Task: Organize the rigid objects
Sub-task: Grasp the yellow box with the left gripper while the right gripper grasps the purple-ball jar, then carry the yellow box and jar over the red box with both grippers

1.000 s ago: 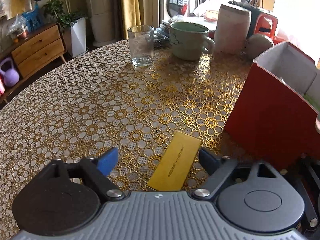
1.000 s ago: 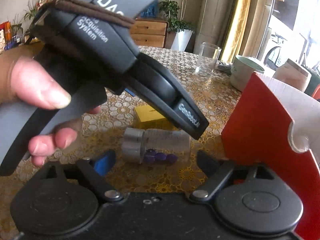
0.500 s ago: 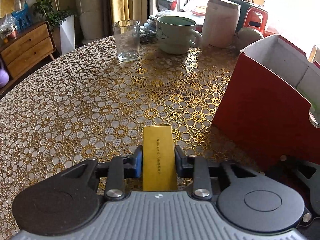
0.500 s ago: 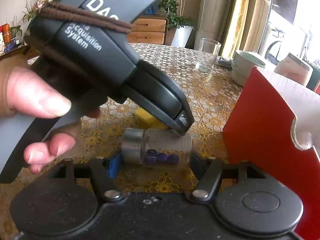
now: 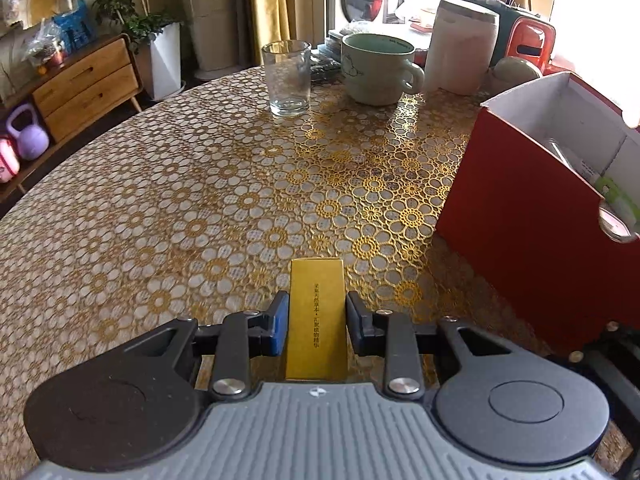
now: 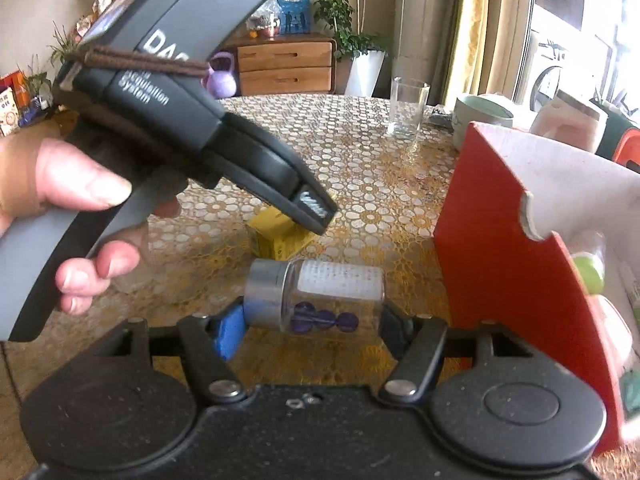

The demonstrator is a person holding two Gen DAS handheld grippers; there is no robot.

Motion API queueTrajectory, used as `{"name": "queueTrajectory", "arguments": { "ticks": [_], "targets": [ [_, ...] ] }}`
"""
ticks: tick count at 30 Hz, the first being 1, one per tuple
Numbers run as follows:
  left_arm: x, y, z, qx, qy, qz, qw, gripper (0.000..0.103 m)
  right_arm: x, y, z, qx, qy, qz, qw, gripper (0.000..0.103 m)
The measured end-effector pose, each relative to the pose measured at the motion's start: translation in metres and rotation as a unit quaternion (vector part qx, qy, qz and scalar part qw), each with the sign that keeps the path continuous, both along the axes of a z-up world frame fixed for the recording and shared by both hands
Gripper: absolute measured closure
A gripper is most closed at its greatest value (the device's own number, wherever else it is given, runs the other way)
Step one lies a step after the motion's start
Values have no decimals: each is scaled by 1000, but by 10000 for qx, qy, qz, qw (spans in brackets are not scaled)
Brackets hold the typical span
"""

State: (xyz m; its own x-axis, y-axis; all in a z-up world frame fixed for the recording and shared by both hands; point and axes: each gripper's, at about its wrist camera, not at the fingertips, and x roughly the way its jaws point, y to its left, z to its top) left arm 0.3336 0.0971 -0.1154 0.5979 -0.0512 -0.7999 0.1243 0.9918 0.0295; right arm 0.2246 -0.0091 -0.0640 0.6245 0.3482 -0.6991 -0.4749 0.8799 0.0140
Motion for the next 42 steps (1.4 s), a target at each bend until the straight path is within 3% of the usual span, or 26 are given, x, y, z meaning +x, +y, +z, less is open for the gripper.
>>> {"name": "queueTrajectory", "arguments": {
  "ticks": [4, 16, 26, 42],
  "targets": [
    [-18, 0, 4, 128, 39, 141, 9998, 73, -17, -14, 12, 169, 15, 24, 9999, 36],
    [-86, 0, 18, 1, 51, 529, 9986, 74, -60, -62, 45, 613, 190, -20, 9979, 36],
    [-134, -9, 42, -20, -120, 711, 9974, 75, -75, -103, 72, 683, -50, -145, 9975, 36],
    [-152, -71, 111, 68, -462, 200, 9987, 75, -59, -164, 96, 545, -455, -627, 9955, 36]
  ]
}}
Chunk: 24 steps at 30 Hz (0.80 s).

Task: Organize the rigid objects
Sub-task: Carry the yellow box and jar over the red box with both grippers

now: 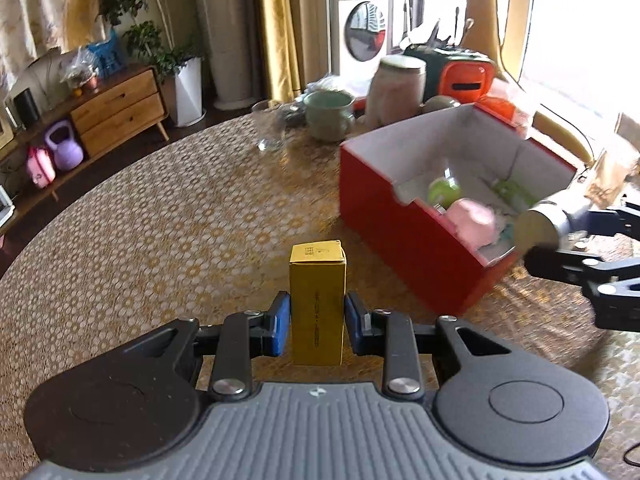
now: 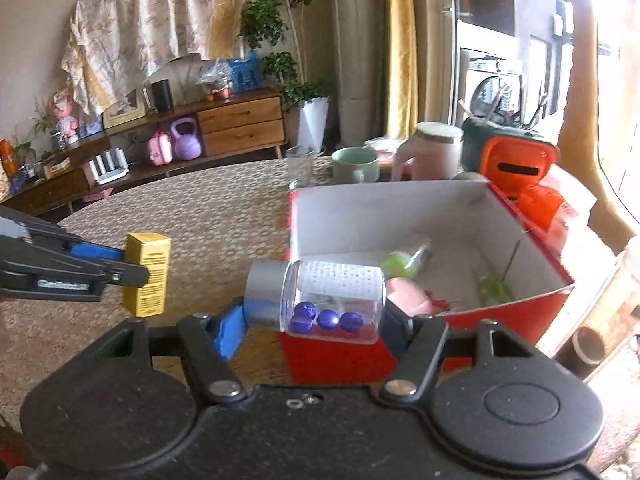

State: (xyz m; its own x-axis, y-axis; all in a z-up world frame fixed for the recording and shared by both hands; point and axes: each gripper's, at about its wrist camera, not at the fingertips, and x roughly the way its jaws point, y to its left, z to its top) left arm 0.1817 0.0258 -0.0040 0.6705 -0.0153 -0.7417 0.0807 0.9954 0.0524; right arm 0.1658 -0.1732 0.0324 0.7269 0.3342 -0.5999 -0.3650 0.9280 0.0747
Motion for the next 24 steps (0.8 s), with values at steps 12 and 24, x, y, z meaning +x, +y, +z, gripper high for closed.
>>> {"name": "queueTrajectory", "arguments": {
  "ticks": [12, 24],
  "targets": [
    [32, -59, 27, -61, -185, -603, 9980, 75, 38, -42, -4, -195, -82, -503, 9985, 36],
    [93, -124, 26, -145, -78, -1106, 9937, 75, 88, -65, -32, -666, 85, -569, 9961, 36]
  ]
}}
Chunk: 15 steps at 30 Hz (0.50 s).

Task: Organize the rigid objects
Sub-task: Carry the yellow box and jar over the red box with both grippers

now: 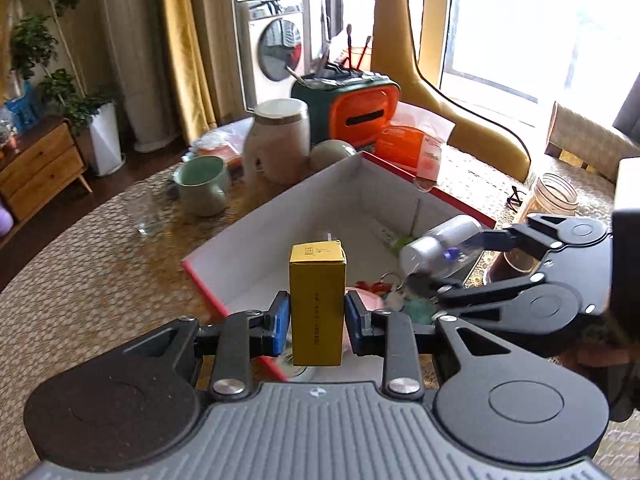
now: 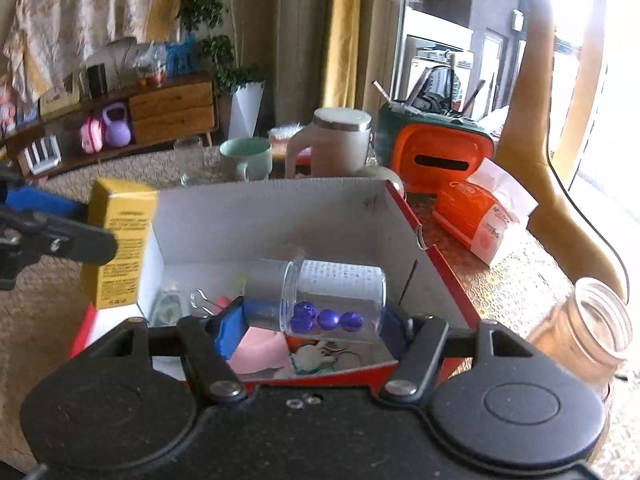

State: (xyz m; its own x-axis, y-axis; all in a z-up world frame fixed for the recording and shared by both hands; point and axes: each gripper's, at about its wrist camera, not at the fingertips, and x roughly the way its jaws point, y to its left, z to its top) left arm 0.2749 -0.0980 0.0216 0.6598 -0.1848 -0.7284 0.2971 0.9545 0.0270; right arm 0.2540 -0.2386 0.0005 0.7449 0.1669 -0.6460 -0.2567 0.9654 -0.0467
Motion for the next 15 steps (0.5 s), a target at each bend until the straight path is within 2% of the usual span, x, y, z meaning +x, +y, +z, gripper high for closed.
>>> {"name": "queueTrajectory", "arguments": {
  "ticks": [8, 15],
  "targets": [
    [40, -24, -24, 71, 138, -66, 9999, 75, 31, 2, -23, -308, 154, 13, 9994, 36],
    [72, -25, -47, 68, 339, 43, 9994, 75, 42, 5, -37, -390, 374, 247, 9982, 36]
  ]
}}
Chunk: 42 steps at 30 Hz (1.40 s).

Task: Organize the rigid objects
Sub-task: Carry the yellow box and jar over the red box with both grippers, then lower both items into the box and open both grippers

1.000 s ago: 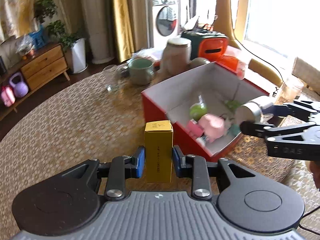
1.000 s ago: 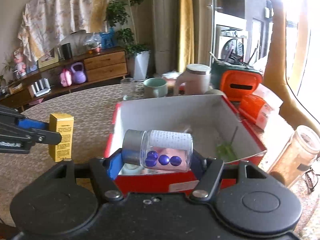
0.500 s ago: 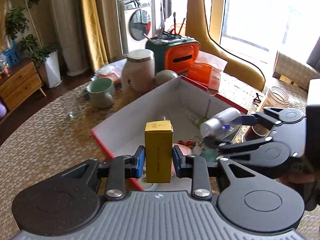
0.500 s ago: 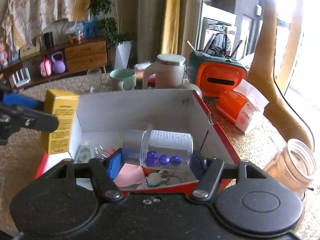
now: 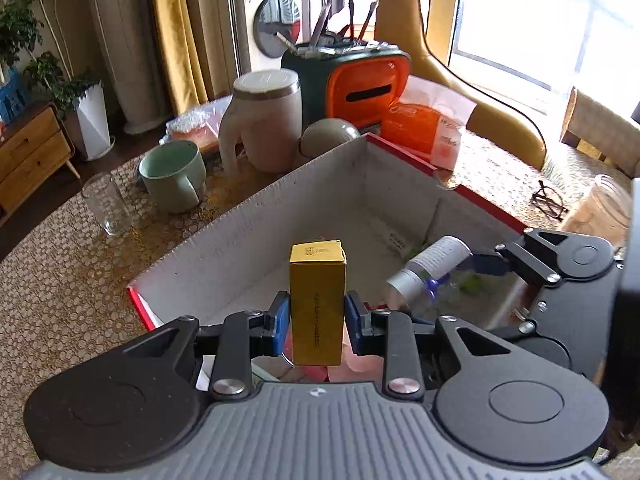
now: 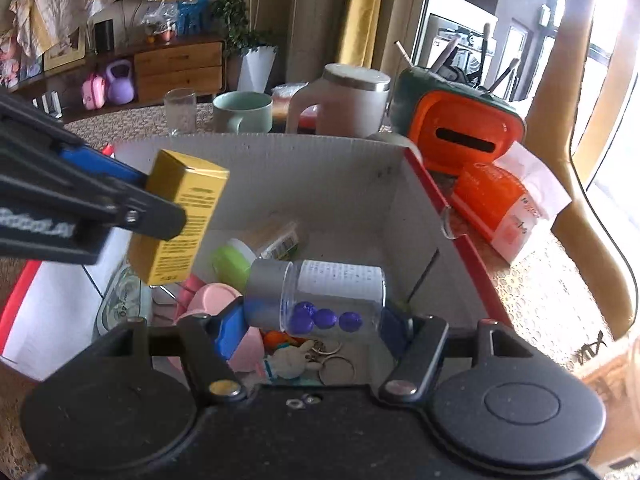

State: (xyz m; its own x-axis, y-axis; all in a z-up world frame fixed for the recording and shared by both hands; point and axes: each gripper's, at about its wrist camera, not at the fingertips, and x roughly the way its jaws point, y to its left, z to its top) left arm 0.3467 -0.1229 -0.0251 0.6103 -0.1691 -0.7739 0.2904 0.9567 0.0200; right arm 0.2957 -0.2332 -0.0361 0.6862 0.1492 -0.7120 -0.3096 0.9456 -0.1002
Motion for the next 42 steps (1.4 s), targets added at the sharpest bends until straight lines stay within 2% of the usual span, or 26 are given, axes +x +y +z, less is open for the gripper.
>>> {"name": "queueTrajectory", "arguments": {
  "ticks": [7, 12, 19, 26, 37, 39, 41, 42],
  "targets": [
    [21, -1, -21, 9, 223, 27, 9997, 75, 6, 1, -12, -81, 104, -10, 9999, 36],
    [31, -2, -30, 46, 205, 68, 9998, 75, 6, 3, -17, -82, 94, -22, 9999, 35],
    [38, -4, -44, 225, 325, 73, 9992, 74, 1, 3, -12, -86, -10, -52, 9999, 26],
    [33, 2, -44, 38, 426, 196, 9989, 74, -9, 1, -7, 1, -80, -107, 9999, 23],
    [-6, 4, -19, -23, 7, 48, 10000, 73, -32, -2, 13, 349, -345, -204, 9986, 20],
    [-14, 5, -13, -52, -86, 42, 9999, 68, -38, -2, 18, 425, -407, -210, 9980, 19],
    [-23, 8, -7, -129, -201, 29, 9997, 46, -43, -1, 23, 505, -451, -219, 9975, 18],
    [-29, 9, -3, -166, -290, 28, 9994, 42, -46, -1, 25, 546, -473, -221, 9971, 18]
  ]
}}
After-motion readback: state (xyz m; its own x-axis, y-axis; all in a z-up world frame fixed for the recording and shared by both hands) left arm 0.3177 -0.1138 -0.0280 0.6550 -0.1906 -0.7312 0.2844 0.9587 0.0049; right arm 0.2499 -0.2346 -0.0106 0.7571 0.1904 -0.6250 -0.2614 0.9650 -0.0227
